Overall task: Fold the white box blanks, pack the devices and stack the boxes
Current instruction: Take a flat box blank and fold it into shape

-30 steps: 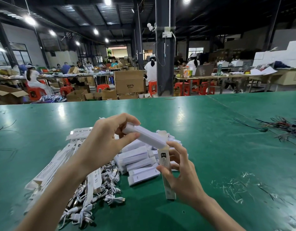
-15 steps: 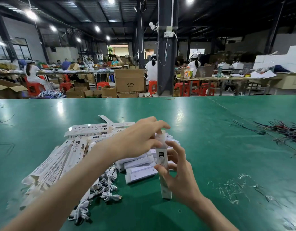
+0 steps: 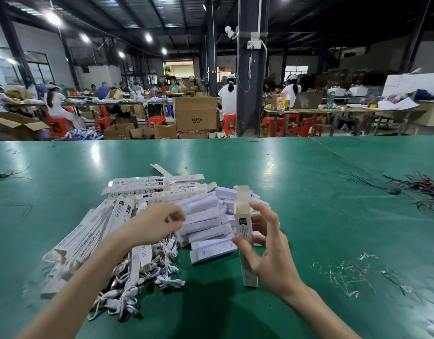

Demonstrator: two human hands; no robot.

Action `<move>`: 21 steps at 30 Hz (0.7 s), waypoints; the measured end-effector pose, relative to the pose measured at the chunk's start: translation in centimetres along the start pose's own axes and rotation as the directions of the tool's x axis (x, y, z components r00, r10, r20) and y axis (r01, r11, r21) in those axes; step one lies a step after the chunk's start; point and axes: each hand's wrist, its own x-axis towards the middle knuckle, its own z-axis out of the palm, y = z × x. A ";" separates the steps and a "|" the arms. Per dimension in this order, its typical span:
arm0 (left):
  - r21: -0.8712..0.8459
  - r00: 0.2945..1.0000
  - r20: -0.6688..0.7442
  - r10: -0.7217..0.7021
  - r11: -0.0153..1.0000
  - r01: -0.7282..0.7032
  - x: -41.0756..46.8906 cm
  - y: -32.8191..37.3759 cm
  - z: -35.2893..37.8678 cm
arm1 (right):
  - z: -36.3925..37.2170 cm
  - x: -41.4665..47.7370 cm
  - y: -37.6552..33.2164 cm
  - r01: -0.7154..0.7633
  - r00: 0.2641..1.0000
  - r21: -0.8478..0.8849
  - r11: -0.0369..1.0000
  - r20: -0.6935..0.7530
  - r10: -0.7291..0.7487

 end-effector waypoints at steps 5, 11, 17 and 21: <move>0.222 0.974 0.127 -0.186 0.963 0.155 -0.2 -3.6 3.7 | 0.3 -0.3 -0.2 0.083 0.997 0.018 0.996 -0.005 -0.083; 0.321 0.992 -0.052 -0.119 0.938 0.129 0.1 -3.3 4.6 | 0.6 -0.2 -0.2 0.285 0.958 -0.068 0.956 -0.024 -0.287; 0.102 0.976 -0.208 -0.057 0.992 0.080 0.2 -3.2 4.3 | 0.3 -0.1 -0.4 0.407 0.912 -0.128 0.904 0.010 -0.409; -0.020 0.953 -0.304 0.002 1.000 -0.008 0.3 -3.2 3.6 | 0.3 -0.1 -0.4 0.413 0.908 -0.119 0.903 -0.030 -0.419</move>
